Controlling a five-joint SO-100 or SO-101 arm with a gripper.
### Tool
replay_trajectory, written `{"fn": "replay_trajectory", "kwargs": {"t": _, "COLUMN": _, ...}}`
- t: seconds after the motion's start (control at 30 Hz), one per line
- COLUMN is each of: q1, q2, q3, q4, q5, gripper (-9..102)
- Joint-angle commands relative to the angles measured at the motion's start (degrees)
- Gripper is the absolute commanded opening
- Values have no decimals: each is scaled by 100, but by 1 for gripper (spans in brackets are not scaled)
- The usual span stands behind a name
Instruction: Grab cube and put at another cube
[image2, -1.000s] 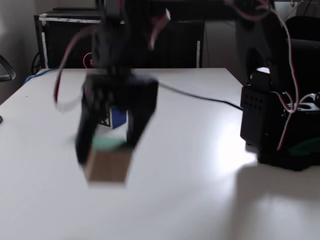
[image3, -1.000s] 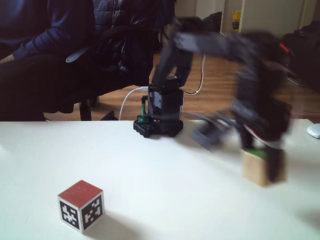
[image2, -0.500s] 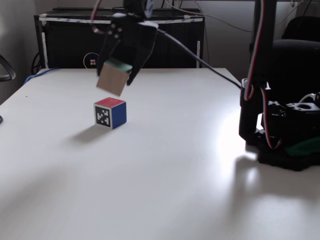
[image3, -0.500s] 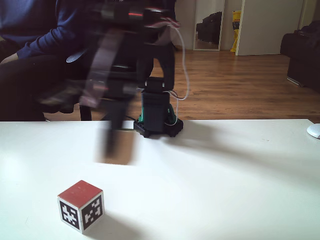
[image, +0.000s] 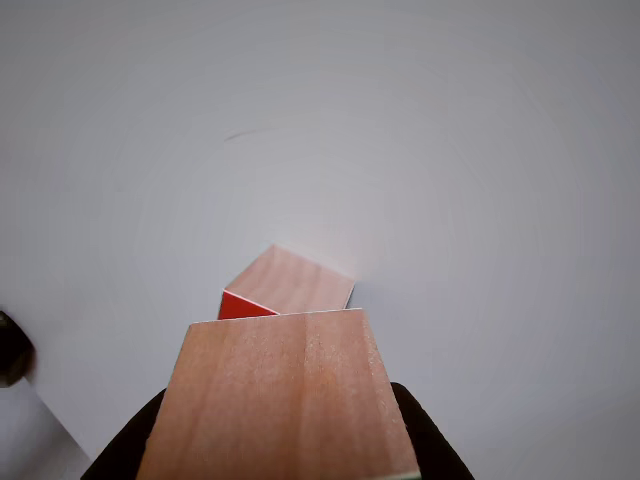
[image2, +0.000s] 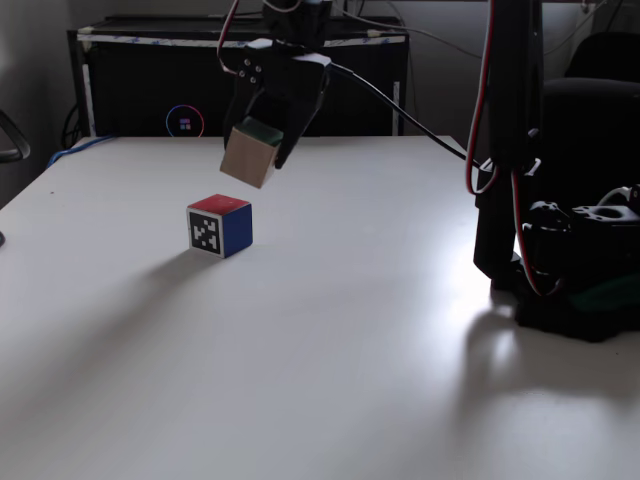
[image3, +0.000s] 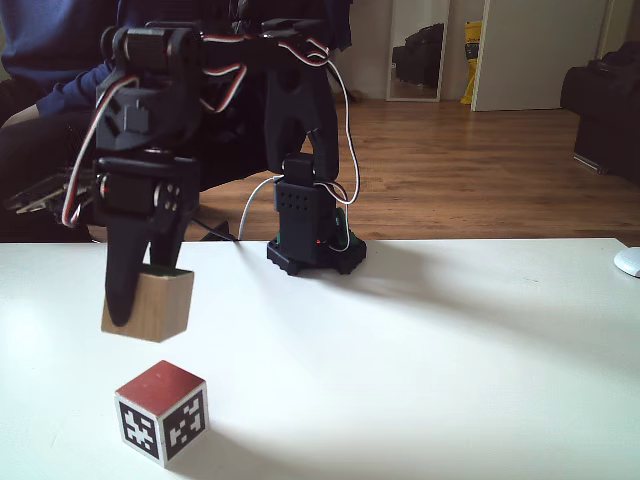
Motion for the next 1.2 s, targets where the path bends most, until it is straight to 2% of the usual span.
{"fn": "replay_trajectory", "kwargs": {"t": 0.0, "q1": -176, "q2": 35, "q3": -334, "q4": -79, "q5": 123, "gripper": 13}}
{"fn": "replay_trajectory", "kwargs": {"t": 0.37, "q1": -563, "q2": -413, "q3": -765, "q4": -62, "q5": 457, "gripper": 13}}
{"fn": "replay_trajectory", "kwargs": {"t": 0.8, "q1": -571, "q2": -1283, "q3": -1406, "q4": -26, "q5": 466, "gripper": 14}}
{"fn": "replay_trajectory", "kwargs": {"t": 0.97, "q1": -554, "q2": -1635, "q3": -1758, "q4": 88, "q5": 439, "gripper": 20}}
{"fn": "replay_trajectory", "kwargs": {"t": 1.17, "q1": -536, "q2": -2232, "q3": -2610, "q4": 624, "q5": 475, "gripper": 29}}
